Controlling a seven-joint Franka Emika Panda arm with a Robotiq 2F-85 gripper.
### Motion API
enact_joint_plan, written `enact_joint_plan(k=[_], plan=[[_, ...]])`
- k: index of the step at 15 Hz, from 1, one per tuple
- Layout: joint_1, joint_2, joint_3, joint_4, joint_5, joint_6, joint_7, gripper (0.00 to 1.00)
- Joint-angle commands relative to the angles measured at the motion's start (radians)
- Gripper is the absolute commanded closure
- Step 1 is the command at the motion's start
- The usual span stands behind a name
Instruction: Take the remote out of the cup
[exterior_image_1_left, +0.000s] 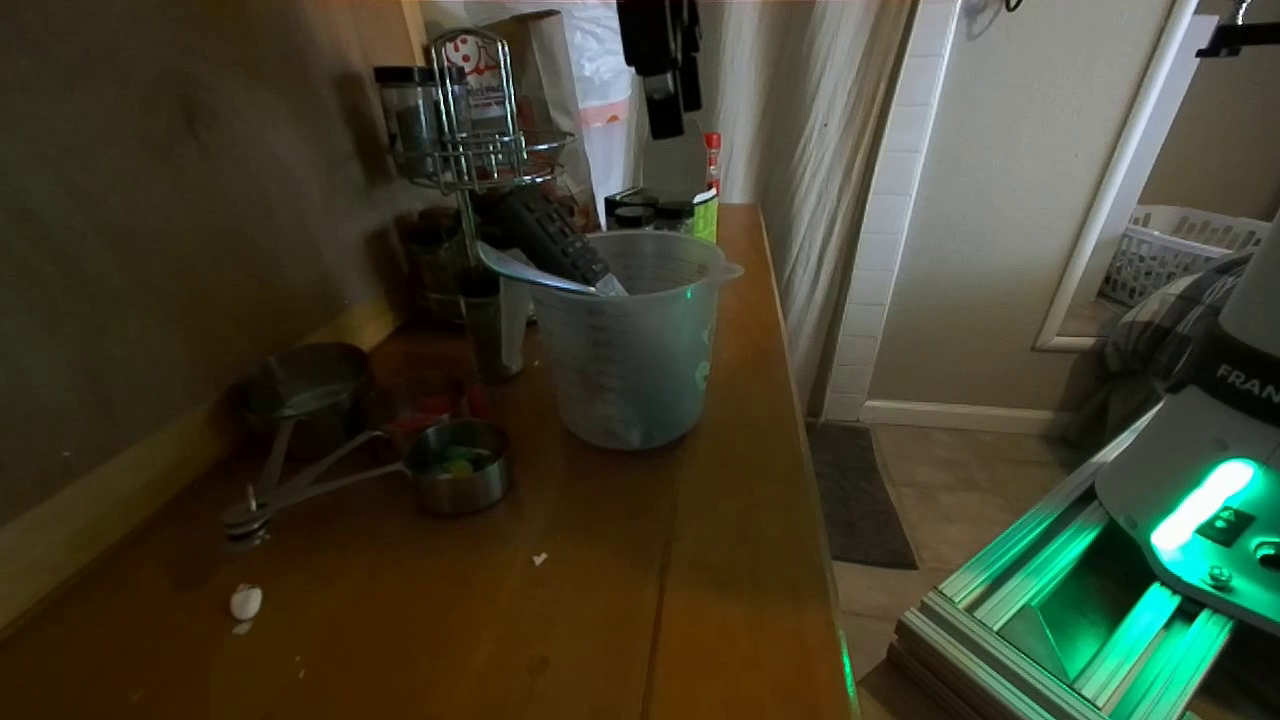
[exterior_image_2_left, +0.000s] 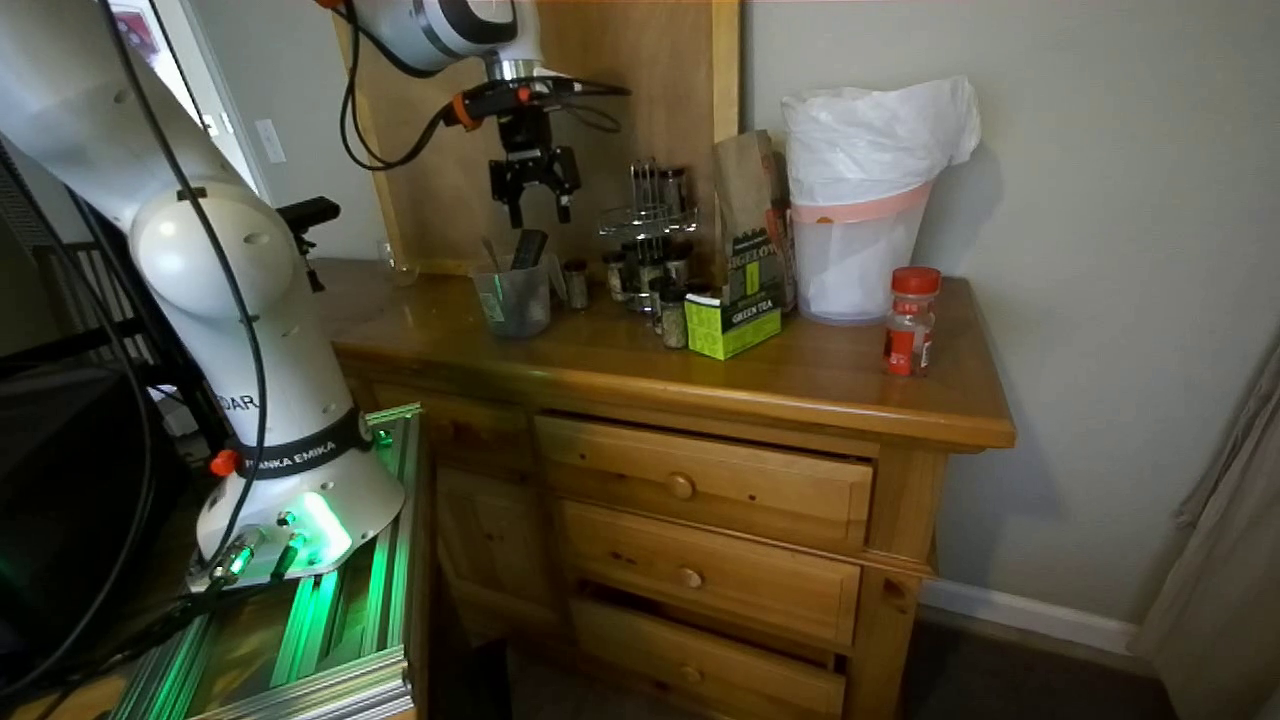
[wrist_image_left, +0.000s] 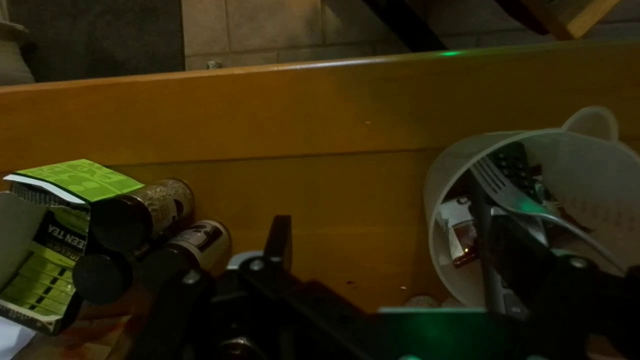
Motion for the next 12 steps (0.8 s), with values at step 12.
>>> enact_joint_plan(k=[12], plan=[[0.078,0.135,0.063,0.031,0.161,0.238,-0.008,0.00]])
